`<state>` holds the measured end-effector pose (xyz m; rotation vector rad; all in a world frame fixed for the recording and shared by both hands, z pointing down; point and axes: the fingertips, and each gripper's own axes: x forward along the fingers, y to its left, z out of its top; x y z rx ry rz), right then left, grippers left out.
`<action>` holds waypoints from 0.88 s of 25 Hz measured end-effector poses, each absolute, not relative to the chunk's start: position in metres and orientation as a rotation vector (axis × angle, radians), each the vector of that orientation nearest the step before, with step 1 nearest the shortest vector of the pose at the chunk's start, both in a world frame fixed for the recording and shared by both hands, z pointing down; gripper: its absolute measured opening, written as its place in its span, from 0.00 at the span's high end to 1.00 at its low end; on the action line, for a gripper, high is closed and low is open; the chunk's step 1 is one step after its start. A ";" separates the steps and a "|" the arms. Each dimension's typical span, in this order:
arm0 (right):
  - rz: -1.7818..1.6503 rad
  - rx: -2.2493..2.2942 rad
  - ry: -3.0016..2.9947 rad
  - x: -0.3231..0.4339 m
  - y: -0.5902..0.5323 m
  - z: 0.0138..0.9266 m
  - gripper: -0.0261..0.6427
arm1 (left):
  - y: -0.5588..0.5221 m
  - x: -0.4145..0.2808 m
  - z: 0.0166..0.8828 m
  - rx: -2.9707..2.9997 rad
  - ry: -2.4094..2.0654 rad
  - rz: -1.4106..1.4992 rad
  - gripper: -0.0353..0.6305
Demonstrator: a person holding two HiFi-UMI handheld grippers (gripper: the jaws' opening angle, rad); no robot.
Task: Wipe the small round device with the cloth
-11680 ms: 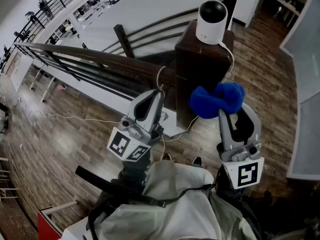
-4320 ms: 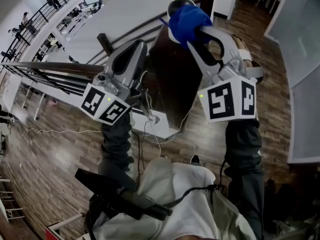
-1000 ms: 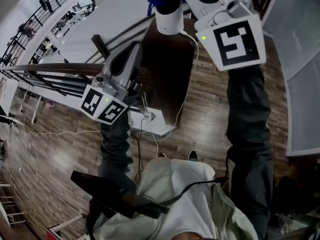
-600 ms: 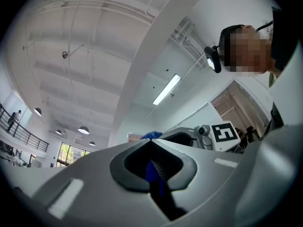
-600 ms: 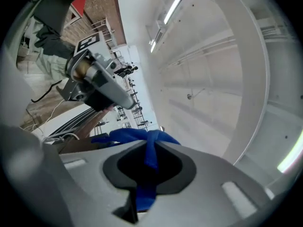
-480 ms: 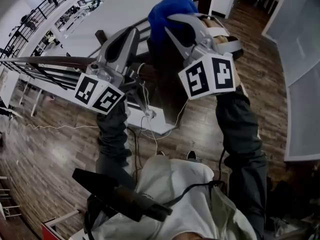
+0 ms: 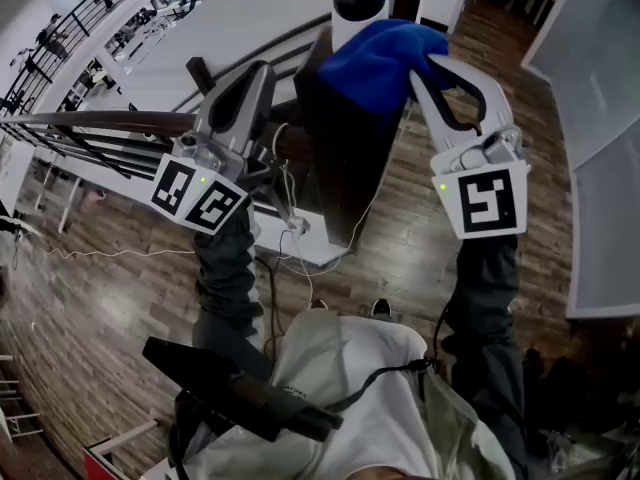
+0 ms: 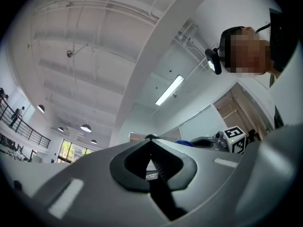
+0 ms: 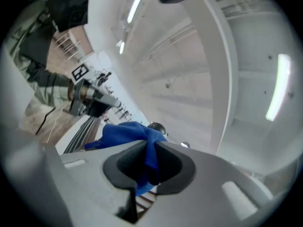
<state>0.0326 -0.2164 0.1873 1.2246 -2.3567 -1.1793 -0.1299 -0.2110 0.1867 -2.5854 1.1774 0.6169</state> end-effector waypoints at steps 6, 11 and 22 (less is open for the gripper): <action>-1.052 1.446 -2.718 0.067 -0.188 0.186 0.89 | -0.194 -0.114 0.194 -2.617 1.136 0.636 0.97; -1.008 1.452 -2.776 0.063 -0.169 0.196 0.89 | -0.173 -0.101 0.203 -2.639 1.114 0.669 0.97; -0.887 1.453 -2.813 0.067 -0.162 0.222 0.89 | -0.164 -0.096 0.226 -2.671 1.189 0.675 0.97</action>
